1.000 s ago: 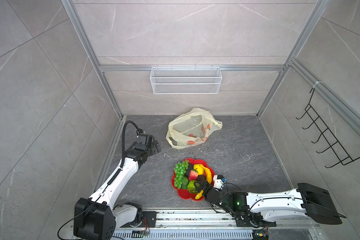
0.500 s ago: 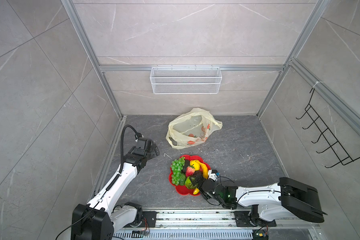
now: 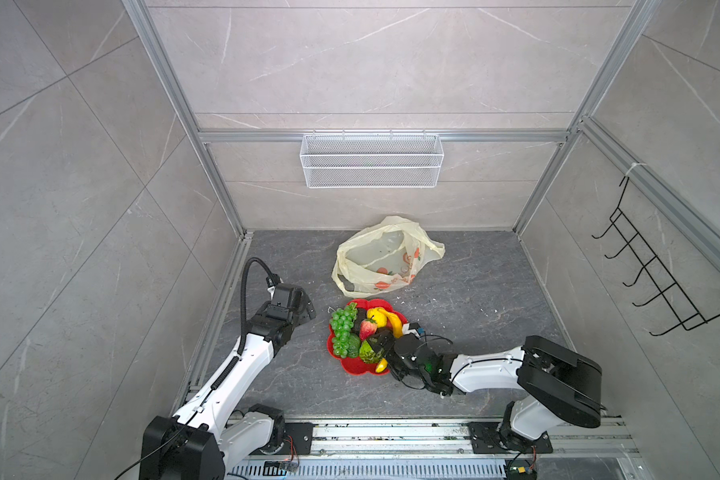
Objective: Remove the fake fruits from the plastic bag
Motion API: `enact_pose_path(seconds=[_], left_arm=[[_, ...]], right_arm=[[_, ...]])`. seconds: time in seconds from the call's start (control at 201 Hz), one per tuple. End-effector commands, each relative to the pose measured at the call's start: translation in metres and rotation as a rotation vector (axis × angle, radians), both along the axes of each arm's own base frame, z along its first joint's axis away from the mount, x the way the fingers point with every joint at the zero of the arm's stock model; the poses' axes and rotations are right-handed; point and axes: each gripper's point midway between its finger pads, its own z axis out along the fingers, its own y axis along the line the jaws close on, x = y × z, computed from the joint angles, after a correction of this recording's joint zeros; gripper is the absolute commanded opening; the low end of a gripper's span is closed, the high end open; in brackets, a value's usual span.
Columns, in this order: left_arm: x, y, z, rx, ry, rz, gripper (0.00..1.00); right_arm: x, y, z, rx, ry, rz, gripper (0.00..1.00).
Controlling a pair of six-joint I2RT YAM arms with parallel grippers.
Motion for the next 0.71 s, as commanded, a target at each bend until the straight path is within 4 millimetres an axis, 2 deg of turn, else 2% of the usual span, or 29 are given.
enact_pose_path(seconds=[0.0,0.224,0.702], left_arm=[[0.001,0.008,0.008,0.007,-0.043,0.046,0.92],[-0.003,0.015,0.009,0.026,-0.055,0.069,0.92],[0.004,0.021,0.021,0.042,-0.088,0.1,0.92]], right_arm=[[0.014,0.017,0.017,0.038,-0.05,0.045,1.0],[0.018,0.01,0.012,-0.003,-0.044,0.039,1.0],[-0.004,-0.04,0.007,-0.123,-0.031,0.02,1.0]])
